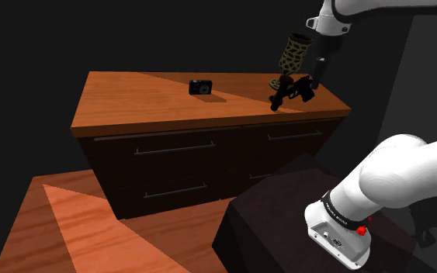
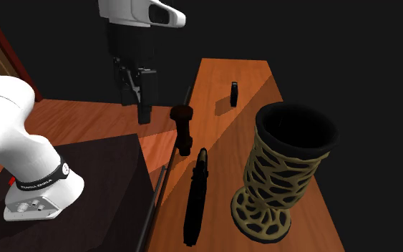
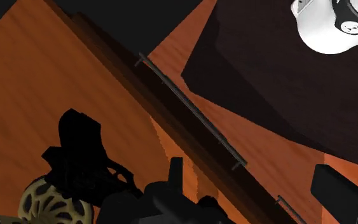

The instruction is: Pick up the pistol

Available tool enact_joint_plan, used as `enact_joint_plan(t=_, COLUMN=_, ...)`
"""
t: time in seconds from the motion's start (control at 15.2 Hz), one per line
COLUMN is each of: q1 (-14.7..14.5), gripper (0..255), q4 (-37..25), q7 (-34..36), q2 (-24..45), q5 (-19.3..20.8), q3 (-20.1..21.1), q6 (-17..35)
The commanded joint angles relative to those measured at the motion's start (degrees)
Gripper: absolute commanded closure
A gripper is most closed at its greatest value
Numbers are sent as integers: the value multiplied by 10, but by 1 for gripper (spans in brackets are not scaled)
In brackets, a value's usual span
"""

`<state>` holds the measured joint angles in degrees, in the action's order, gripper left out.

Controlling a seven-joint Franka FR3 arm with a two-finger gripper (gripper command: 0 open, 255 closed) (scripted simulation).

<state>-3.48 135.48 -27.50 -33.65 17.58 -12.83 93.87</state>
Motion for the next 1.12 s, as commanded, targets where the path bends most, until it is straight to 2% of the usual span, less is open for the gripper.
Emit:
enact_joint_plan(t=0.0, q1=-6, gripper=0, q4=-15, q7=-74, q2=34, q5=26, q3=-27, q6=16)
enact_joint_plan(t=0.4, q1=-24, gripper=0, q4=-76, q7=-270, q2=153, q5=72, q3=-90, q6=74)
enact_joint_plan(t=0.73, q1=-35, gripper=0, q4=-138, q7=-424, q2=263, q5=85, q3=-124, q6=130)
enact_joint_plan(t=1.06, q1=-32, gripper=0, q4=-113, q7=-414, q2=276, q5=86, q3=-128, q6=167)
